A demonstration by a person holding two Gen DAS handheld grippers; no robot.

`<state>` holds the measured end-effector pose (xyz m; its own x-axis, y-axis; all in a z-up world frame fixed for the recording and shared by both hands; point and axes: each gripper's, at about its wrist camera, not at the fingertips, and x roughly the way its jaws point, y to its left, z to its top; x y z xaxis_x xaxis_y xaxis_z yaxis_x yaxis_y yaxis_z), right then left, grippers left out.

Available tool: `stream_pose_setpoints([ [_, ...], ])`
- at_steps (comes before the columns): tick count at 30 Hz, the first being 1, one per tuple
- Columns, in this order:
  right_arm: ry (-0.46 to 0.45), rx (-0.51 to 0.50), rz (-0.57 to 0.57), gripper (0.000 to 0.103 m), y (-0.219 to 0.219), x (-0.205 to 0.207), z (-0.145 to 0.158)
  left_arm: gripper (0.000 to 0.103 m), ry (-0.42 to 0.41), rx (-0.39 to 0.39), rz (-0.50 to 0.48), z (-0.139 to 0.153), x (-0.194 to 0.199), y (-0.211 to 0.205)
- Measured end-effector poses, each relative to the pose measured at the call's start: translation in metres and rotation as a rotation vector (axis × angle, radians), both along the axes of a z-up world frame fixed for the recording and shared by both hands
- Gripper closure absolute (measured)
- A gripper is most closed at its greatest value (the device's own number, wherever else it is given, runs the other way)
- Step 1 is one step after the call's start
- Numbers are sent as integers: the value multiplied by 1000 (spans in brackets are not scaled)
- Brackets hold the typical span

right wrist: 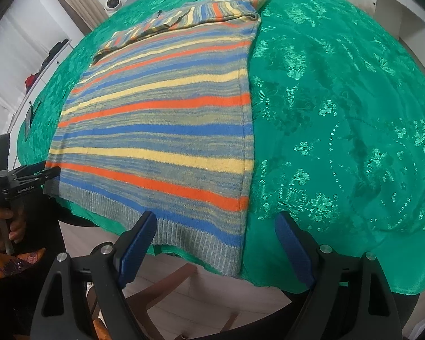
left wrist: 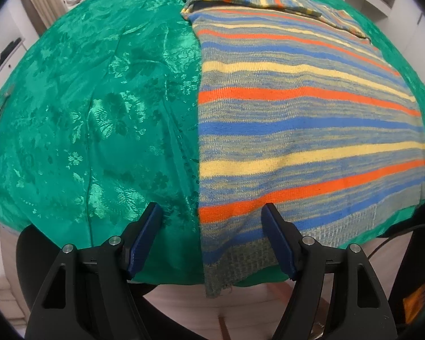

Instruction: Fold small clothes

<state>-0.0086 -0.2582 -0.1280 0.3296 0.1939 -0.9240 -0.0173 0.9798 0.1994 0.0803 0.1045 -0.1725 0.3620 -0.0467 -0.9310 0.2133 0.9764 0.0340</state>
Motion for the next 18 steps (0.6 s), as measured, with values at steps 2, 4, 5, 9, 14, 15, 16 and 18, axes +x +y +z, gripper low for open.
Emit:
stream_pose_setpoints([
  [2, 2, -2, 0, 18, 0, 0, 0, 27, -3, 5, -4, 0, 0, 1],
  [4, 2, -3, 1, 18, 1, 0, 0, 27, -4, 8, -6, 1, 0, 0],
  [5, 2, -4, 2, 18, 1, 0, 0, 27, -4, 8, -6, 1, 0, 1],
  [9, 0, -90, 8, 18, 6, -1, 4, 27, 19, -3, -9, 1, -2, 2],
  [14, -29, -264, 23, 18, 17, -1, 19, 27, 23, -2, -13, 0, -3, 2],
  [15, -35, -281, 27, 18, 18, 0, 21, 27, 25, 0, -15, -1, -2, 2],
  [16, -37, -286, 30, 18, 19, 0, 22, 27, 26, 2, -17, -1, -3, 1],
  [18, -35, -283, 36, 18, 16, 1, 20, 28, 31, 2, -20, -1, -3, 0],
])
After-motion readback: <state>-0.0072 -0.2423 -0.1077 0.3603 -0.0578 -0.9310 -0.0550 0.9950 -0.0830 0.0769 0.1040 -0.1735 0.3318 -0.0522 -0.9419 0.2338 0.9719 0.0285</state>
